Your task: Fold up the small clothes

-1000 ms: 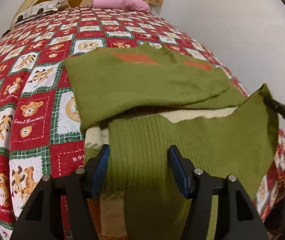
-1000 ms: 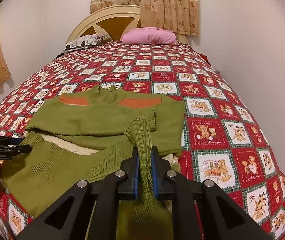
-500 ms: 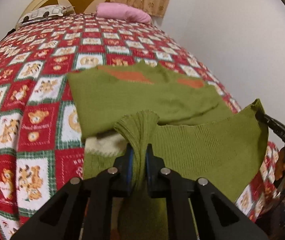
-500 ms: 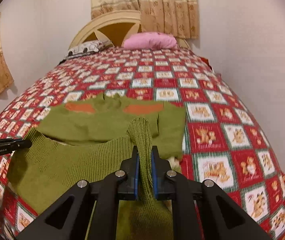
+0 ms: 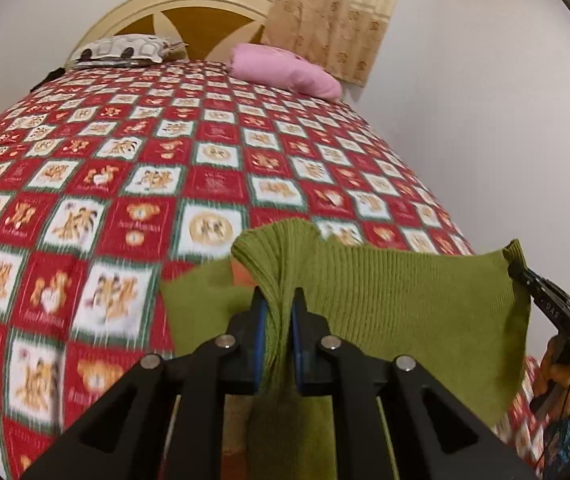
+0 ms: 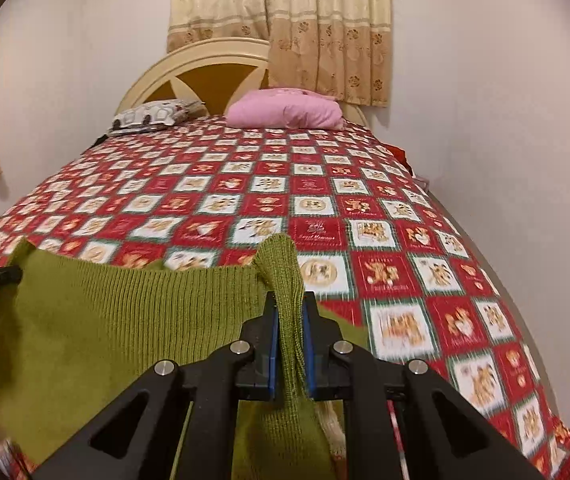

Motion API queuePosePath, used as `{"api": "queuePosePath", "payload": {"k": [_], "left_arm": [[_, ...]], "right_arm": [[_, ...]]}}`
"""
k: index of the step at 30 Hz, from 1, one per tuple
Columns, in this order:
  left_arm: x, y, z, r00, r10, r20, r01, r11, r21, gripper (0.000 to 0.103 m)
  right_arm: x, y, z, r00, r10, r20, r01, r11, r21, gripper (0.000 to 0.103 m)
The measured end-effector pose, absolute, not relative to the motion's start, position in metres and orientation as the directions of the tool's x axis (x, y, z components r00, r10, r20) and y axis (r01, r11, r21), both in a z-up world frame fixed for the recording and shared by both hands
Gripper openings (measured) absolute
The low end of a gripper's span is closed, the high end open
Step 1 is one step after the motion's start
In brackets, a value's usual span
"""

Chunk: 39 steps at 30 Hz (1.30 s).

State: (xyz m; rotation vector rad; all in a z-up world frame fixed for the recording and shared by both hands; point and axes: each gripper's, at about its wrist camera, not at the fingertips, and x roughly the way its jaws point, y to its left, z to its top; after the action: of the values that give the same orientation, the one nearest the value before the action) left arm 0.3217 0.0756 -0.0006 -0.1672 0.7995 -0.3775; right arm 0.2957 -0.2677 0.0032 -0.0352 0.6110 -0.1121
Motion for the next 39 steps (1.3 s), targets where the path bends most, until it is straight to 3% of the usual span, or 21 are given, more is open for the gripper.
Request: {"api": "queuePosePath", "payload": {"k": [3, 7, 8, 9, 11, 15, 19, 20, 23, 31, 34, 36, 37, 39], "left_arm": [[0.351, 0.065, -0.023, 0.655, -0.305, -0.692, 0.204, 0.952, -0.227, 0.013], [0.378, 0.057, -0.074, 0.652, -0.009, -0.758, 0.01, 1.0, -0.003, 0.022], [0.38, 0.058, -0.08, 0.634, 0.005, -0.773, -0.008, 1.0, 0.0, 0.028], [0.38, 0.065, -0.082, 0.634, -0.021, -0.773, -0.019, 0.999, -0.043, 0.028], [0.38, 0.073, -0.079, 0.641, -0.024, -0.767, -0.042, 0.997, -0.066, 0.041], [0.385, 0.083, -0.082, 0.627, -0.053, -0.777, -0.058, 0.992, -0.114, 0.042], [0.379, 0.088, -0.074, 0.609, -0.119, -0.784, -0.007, 0.988, -0.155, 0.042], [0.372, 0.088, -0.069, 0.614, -0.13, -0.778, 0.004, 0.987, -0.161, 0.046], [0.343, 0.094, -0.055, 0.633, -0.138, -0.762, 0.026, 0.987, -0.158, 0.059], [0.274, 0.065, -0.049, 0.647, -0.218, -0.73, 0.172, 0.975, -0.139, 0.059], [0.273, 0.053, -0.066, 0.632, -0.168, -0.756, 0.154, 0.984, -0.09, 0.06], [0.269, 0.05, -0.071, 0.659, -0.14, -0.739, 0.145, 0.988, -0.057, 0.066], [0.269, 0.049, -0.074, 0.672, -0.11, -0.732, 0.129, 0.991, -0.031, 0.076], [0.274, 0.057, -0.078, 0.662, -0.098, -0.743, 0.088, 0.995, -0.053, 0.089]], "right_arm": [[0.33, -0.269, -0.03, 0.782, -0.187, -0.595, 0.135, 0.982, -0.13, 0.01], [0.355, -0.276, -0.082, 0.71, -0.239, -0.663, 0.152, 0.971, -0.187, 0.01], [0.358, -0.279, -0.09, 0.687, -0.221, -0.692, 0.145, 0.975, -0.168, 0.01], [0.359, -0.281, -0.092, 0.682, -0.217, -0.698, 0.144, 0.976, -0.163, 0.01], [0.359, -0.284, -0.09, 0.688, -0.205, -0.696, 0.146, 0.979, -0.144, 0.01], [0.358, -0.292, -0.091, 0.683, -0.186, -0.706, 0.155, 0.982, -0.108, 0.013], [0.319, -0.306, -0.052, 0.797, -0.19, -0.574, 0.227, 0.974, -0.008, 0.016], [0.304, -0.312, -0.04, 0.813, -0.198, -0.548, 0.247, 0.969, 0.016, 0.017], [0.273, -0.32, -0.03, 0.791, -0.159, -0.591, 0.227, 0.973, 0.042, 0.017], [0.221, -0.281, -0.054, 0.736, -0.083, -0.671, 0.085, 0.996, -0.03, 0.017], [0.227, -0.267, -0.068, 0.716, -0.056, -0.696, 0.044, 0.998, -0.034, 0.017], [0.237, -0.263, -0.081, 0.689, -0.102, -0.717, 0.045, 0.994, -0.098, 0.017], [0.242, -0.265, -0.092, 0.664, -0.166, -0.729, 0.075, 0.985, -0.157, 0.016], [0.246, -0.282, -0.101, 0.645, -0.153, -0.749, 0.108, 0.988, -0.108, 0.012]]}}
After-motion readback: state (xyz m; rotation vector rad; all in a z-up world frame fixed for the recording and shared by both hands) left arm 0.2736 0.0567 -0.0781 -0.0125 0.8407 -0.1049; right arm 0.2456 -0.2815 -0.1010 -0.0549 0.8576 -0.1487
